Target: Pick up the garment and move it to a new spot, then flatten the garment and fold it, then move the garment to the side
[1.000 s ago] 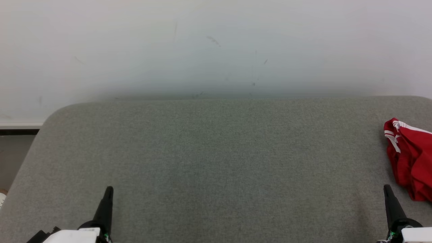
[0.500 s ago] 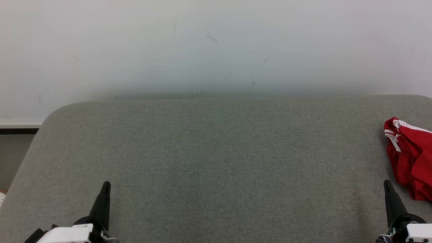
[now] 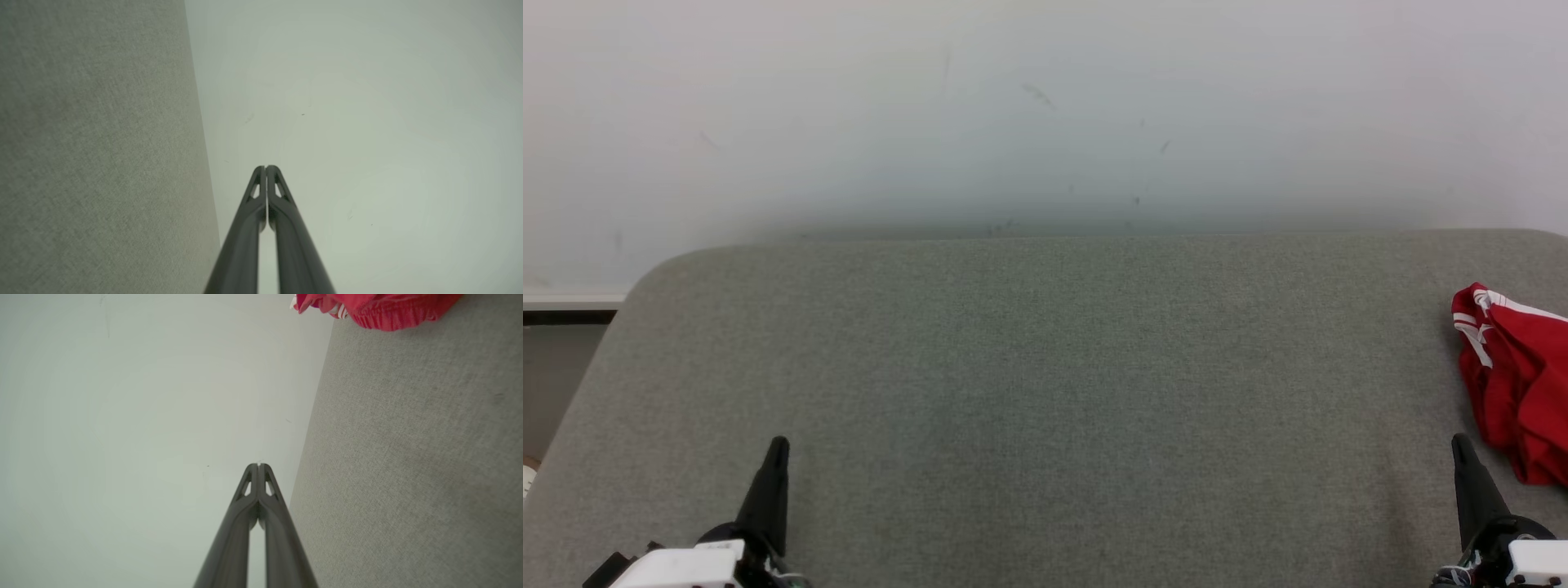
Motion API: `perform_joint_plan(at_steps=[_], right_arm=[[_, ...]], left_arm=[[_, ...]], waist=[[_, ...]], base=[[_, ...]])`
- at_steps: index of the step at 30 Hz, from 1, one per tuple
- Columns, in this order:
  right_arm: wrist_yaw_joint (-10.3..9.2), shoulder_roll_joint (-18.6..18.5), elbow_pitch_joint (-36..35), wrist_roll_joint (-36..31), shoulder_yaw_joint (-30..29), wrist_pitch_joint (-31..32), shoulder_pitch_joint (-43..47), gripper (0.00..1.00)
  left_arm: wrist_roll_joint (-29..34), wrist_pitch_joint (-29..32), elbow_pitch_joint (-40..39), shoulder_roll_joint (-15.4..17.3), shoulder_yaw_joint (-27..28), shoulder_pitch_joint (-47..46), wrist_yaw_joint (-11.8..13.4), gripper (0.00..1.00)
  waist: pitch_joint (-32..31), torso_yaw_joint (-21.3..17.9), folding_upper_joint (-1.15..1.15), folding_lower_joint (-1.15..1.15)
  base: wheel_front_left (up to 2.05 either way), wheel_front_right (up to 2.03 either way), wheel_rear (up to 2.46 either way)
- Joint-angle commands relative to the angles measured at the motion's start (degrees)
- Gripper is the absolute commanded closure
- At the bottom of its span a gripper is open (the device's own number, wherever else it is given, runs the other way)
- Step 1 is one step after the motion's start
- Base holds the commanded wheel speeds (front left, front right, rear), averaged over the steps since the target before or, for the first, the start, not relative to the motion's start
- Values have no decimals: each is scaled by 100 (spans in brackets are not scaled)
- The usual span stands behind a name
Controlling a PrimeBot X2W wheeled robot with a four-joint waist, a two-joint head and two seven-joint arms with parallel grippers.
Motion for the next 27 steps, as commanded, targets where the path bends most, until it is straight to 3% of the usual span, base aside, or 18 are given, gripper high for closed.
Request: perform_joint_plan(at_steps=[1, 27], right_arm=[[-10, -8, -23, 9, -22, 19, -71, 100], [-10, -9, -23, 10, -21, 18, -70, 100]], left_arm=[[14, 11, 6, 4, 20, -46, -28, 100], [61, 49, 7, -27, 62, -50, -28, 100]], waist=[[0, 0, 0, 0], [0, 0, 0, 0]], base=[[0, 0, 0], [0, 0, 0]])
